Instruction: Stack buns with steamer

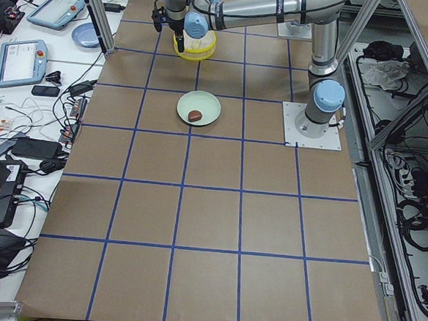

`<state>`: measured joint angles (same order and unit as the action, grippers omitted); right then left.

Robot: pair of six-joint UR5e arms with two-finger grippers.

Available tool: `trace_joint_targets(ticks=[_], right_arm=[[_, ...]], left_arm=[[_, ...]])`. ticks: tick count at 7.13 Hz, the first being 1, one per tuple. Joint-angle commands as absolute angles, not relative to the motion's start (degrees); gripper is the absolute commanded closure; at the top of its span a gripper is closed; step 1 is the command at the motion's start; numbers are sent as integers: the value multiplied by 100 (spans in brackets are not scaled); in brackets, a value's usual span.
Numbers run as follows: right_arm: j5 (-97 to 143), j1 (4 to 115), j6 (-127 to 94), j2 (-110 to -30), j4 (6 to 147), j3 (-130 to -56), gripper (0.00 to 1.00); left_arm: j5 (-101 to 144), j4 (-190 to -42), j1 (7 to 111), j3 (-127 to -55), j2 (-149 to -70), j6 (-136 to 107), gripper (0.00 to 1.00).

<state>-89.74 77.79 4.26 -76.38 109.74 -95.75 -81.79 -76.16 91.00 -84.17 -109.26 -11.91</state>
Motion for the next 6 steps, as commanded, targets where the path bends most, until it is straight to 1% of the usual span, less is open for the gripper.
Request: trace_joint_targets(ticks=[1,2,3,5,6], right_arm=[[-9035,8716,-707,-7612,11039,-9685,100],[-8931,8806,-851,-7594,11039,-9694,100],[-8930,8911,-861,-7507,11048,-9712,100],[-8930,9088,-1133,-7340,11248,-9721,100],[-8921,9097,-1134,-7200,11502,-9738,100]], left_arm=[[-8699,-7910,8380,-8481,-10793,46,0],[-8710,-7988,8011,-8664,-10758,514,0],[-8701,-7885,7789,-9031,-10767,797,0],[-8701,-7631,7690,-9595,-11003,695,0],[-8779,-7272,7656,-9859,-11126,799,0]])
